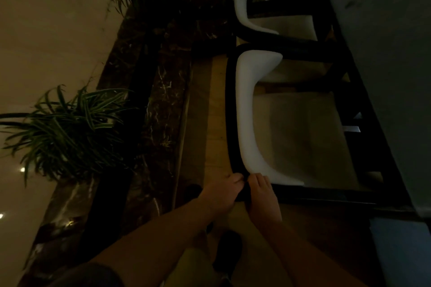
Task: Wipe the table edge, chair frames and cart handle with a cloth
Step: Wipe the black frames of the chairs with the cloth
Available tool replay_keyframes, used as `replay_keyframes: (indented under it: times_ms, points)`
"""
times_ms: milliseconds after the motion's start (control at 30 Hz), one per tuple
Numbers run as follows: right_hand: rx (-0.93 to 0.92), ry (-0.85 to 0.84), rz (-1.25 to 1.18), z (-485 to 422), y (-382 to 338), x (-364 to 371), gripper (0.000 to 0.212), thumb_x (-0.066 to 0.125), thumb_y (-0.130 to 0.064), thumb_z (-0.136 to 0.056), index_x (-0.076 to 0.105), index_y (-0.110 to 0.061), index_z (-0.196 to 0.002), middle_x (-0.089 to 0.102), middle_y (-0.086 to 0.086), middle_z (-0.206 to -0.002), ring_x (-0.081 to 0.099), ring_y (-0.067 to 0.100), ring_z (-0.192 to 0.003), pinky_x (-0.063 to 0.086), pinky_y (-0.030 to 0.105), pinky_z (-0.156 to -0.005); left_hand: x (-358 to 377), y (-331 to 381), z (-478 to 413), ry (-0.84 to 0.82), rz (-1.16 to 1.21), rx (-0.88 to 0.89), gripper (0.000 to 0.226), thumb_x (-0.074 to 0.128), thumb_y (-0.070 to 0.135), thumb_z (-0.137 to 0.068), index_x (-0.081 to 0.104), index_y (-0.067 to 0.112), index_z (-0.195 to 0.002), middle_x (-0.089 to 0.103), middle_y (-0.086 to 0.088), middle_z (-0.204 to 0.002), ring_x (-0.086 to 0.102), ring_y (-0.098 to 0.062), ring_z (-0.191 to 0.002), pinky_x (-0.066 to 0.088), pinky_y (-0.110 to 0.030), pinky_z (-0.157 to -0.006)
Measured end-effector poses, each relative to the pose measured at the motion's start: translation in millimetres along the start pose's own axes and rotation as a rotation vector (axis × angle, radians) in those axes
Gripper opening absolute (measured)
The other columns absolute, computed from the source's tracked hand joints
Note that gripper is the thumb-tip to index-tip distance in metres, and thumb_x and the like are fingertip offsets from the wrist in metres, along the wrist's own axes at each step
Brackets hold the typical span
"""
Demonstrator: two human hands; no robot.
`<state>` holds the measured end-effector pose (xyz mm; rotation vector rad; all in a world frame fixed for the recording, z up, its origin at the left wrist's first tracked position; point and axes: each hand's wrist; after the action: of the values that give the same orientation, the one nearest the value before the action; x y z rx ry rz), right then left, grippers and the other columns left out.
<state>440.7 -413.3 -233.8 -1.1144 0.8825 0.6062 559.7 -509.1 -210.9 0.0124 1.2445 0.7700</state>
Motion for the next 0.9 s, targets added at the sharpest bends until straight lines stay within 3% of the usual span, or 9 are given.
replay_keyframes:
  times_ms: [167,300,467,667,900]
  points:
    - [-0.021,-0.093,0.029,9,2,-18,0.031,0.055,-0.006,-0.081,0.048,-0.009,-0.111,0.053,0.008,-0.114,0.047,0.025,-0.104,0.042,0.035,-0.082,-10,7,15,-0.011,-0.024,0.005,0.047,0.053,0.009,-0.091,0.043,0.008,-0.137,0.044,-0.015,-0.138,0.044,-0.033,-0.123,0.042,-0.042,-0.096]
    - [-0.100,-0.150,0.092,-18,-20,-45,0.045,0.067,-0.007,-0.073,0.047,-0.011,-0.114,0.056,0.009,-0.112,0.051,0.027,-0.101,0.043,0.034,-0.078,-43,-10,20,0.000,-0.051,-0.049,0.055,0.059,0.008,-0.088,0.036,0.006,-0.139,0.047,-0.019,-0.134,0.042,-0.036,-0.124,0.046,-0.045,-0.096]
    - [-0.115,-0.089,0.130,-72,-70,-81,0.028,0.053,-0.009,-0.084,0.047,-0.016,-0.110,0.059,0.009,-0.102,0.056,0.025,-0.086,0.039,0.030,-0.067,-106,-42,13,0.080,-0.165,-0.061,0.067,0.057,0.007,-0.090,0.022,0.008,-0.147,0.041,-0.018,-0.140,0.036,-0.034,-0.129,0.046,-0.045,-0.099]
    - [-0.186,-0.070,0.120,-159,-114,-116,0.017,0.050,-0.008,-0.088,0.046,-0.014,-0.104,0.065,0.006,-0.099,0.062,0.022,-0.083,0.042,0.031,-0.066,-182,-103,-22,0.122,-0.284,0.010,0.051,0.058,0.004,-0.089,0.037,0.006,-0.136,0.043,-0.014,-0.136,0.039,-0.030,-0.126,0.045,-0.041,-0.102]
    - [-0.099,-0.021,0.121,-296,-151,-141,0.025,0.054,-0.006,-0.086,0.045,-0.015,-0.108,0.061,0.006,-0.108,0.061,0.023,-0.090,0.050,0.036,-0.070,-269,-199,-110,0.195,-0.248,0.011,0.047,0.063,0.013,-0.088,0.041,0.011,-0.130,0.046,-0.011,-0.131,0.044,-0.027,-0.121,0.047,-0.040,-0.098]
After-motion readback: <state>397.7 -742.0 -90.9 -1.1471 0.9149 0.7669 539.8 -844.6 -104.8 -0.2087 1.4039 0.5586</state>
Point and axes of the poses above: each hand's wrist, its own z-axis away from the middle knuckle, its own x-axis out of the palm, y = z × x
